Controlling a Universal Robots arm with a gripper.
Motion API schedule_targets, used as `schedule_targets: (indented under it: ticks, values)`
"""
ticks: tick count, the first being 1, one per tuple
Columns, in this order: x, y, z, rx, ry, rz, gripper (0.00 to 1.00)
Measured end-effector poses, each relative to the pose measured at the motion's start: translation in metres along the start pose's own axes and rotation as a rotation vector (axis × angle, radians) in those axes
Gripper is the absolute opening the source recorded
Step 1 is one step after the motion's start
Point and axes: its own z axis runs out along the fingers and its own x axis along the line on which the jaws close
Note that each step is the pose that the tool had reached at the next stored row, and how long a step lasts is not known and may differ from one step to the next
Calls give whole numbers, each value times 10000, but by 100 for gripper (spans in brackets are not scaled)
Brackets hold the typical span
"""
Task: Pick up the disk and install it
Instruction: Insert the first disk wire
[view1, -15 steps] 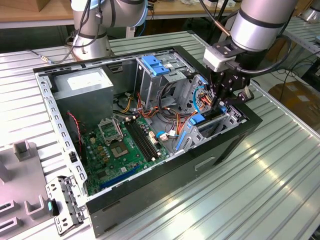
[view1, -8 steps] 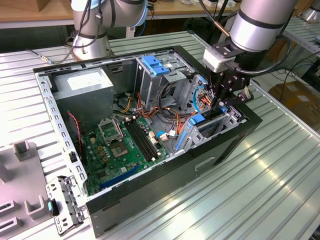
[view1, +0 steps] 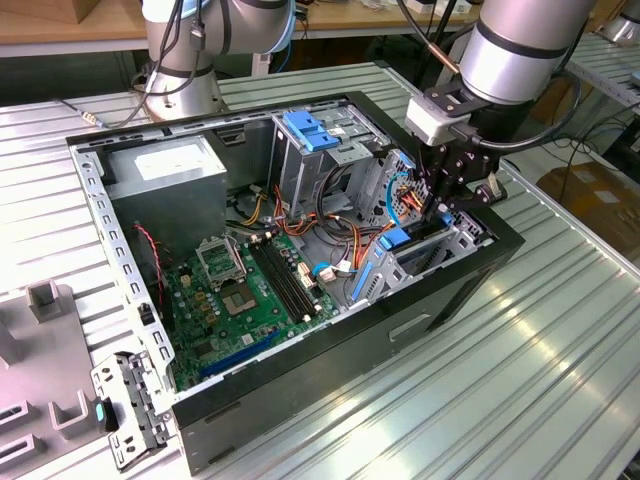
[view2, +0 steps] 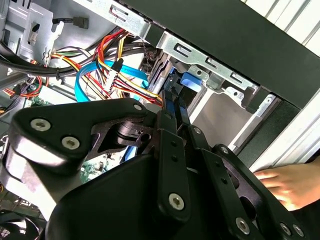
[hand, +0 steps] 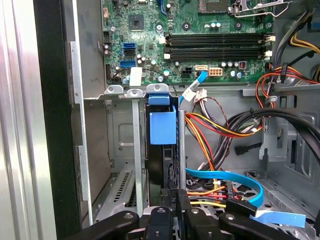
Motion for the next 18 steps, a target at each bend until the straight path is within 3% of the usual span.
schedule_targets:
  ticks: [18]
  values:
    - [-5, 5, -21, -1, 18, 161, 16]
